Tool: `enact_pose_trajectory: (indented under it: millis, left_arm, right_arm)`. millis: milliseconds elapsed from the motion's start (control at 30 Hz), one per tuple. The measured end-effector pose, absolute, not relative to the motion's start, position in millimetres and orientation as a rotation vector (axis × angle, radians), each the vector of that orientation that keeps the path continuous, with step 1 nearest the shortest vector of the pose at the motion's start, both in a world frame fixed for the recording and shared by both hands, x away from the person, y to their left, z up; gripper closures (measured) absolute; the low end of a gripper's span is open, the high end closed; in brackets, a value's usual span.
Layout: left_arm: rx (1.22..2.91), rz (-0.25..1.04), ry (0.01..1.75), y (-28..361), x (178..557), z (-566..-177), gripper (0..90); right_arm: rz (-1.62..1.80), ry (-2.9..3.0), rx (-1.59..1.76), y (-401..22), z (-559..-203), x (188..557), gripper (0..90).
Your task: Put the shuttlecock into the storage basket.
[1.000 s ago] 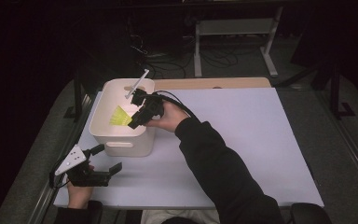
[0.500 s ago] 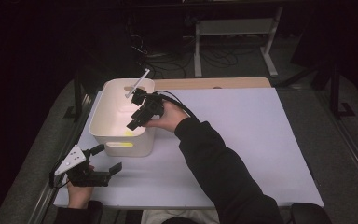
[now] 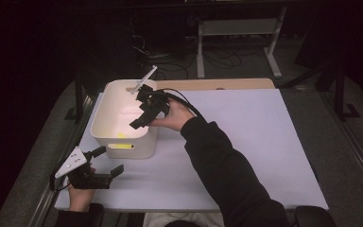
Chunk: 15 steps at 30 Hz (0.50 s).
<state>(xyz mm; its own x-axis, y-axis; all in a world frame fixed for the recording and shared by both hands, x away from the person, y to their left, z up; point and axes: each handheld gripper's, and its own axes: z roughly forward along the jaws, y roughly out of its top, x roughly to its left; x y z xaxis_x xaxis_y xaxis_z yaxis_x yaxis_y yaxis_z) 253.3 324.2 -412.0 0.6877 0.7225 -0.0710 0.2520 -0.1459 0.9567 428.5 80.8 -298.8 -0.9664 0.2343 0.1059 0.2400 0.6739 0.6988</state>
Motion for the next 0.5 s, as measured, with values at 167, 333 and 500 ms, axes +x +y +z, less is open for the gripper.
enact_pose_trajectory:
  millis: [167, 333, 500]
  left_arm:
    - [1.714, 0.492, 0.79, 323.9, 253.3, -412.2, 0.0]
    - [1.714, 0.492, 0.791, 324.0, 253.2, -412.2, 0.0]
    - [1.714, 0.492, 0.791, 323.9, 253.3, -412.3, 0.0]
  right_arm:
    - [-1.229, -2.861, -0.406, 74.6, -294.1, 427.1, 12.9]
    - [-1.256, -2.866, -0.424, 67.9, -290.5, 426.9, 8.4]
    - [-1.281, -2.859, -0.434, 60.6, -288.2, 427.0, 1.9]
